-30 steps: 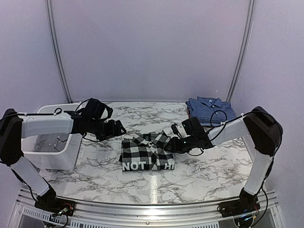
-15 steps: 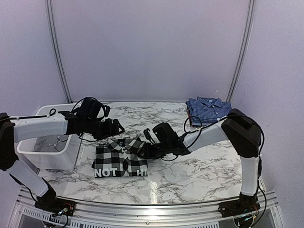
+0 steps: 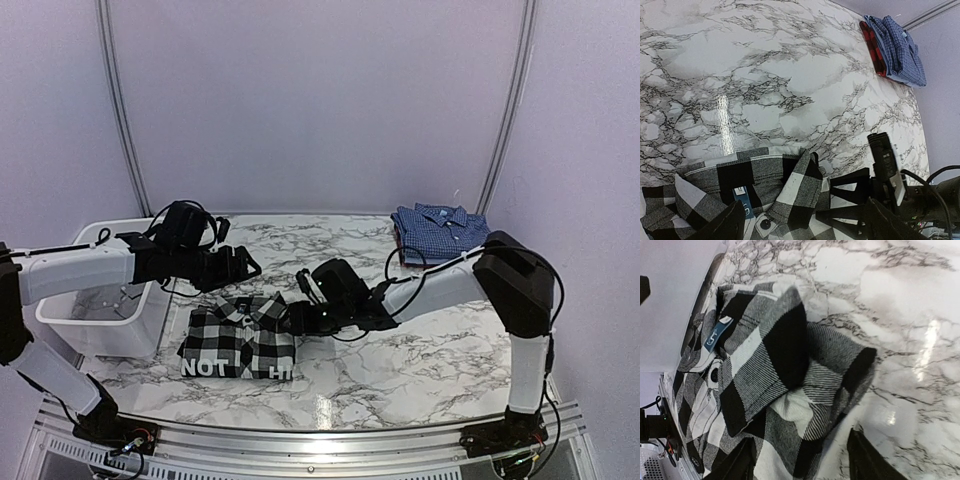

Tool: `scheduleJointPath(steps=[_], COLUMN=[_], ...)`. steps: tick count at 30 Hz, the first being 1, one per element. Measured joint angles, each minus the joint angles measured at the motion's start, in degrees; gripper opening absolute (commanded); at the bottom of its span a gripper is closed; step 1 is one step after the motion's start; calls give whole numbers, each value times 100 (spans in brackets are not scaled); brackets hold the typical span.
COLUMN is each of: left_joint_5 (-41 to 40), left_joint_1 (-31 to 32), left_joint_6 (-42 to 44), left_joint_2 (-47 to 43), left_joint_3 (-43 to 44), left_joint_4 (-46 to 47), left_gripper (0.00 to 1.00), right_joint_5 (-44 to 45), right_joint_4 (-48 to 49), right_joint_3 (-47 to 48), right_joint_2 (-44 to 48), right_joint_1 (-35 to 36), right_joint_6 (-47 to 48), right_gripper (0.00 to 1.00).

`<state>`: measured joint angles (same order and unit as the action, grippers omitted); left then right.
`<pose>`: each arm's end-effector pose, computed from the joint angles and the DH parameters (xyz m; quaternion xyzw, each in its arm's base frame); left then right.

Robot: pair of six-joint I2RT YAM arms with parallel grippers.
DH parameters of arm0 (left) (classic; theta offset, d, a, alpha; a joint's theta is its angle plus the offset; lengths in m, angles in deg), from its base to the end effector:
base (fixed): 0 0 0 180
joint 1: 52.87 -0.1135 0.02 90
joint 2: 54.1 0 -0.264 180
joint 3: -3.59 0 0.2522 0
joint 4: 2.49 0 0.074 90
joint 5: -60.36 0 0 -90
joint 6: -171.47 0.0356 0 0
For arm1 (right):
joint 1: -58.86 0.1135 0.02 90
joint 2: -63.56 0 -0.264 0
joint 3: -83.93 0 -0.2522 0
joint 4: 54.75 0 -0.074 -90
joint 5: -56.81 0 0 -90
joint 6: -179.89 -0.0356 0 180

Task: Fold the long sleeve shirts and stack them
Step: Move the square-folded shirt to the center of the board.

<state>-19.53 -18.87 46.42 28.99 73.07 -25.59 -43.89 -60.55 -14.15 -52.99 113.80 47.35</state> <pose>0.2624 -0.1846 0.2511 0.0314 0.8907 -0.3181 0.3234 0.2407 0.3545 0.1357 -0.1365 0.8944 0.3696 0.2116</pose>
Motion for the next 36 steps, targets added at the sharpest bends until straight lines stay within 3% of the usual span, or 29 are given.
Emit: scheduleJointPath(steps=[7, 14, 23, 36], left_joint_5=[70, 179, 293, 363], left_joint_1=[0, 0, 0, 0], left_joint_6=[42, 63, 105, 188], left_joint_2=[0, 2, 13, 13], left_joint_3=[107, 289, 363, 455], left_joint_4=[-46, -87, -138, -164], left_gripper=[85, 86, 87, 87], right_joint_5=[748, 1683, 2505, 2850], right_joint_4=[-577, -1178, -1633, -1821], right_joint_3=[-358, -651, -330, 911], right_joint_2=[1158, 1661, 1117, -107], right_joint_1=[-501, -1578, -2634, -3171], right_joint_6=[365, 715, 935, 979], right_gripper=[66, 57, 46, 42])
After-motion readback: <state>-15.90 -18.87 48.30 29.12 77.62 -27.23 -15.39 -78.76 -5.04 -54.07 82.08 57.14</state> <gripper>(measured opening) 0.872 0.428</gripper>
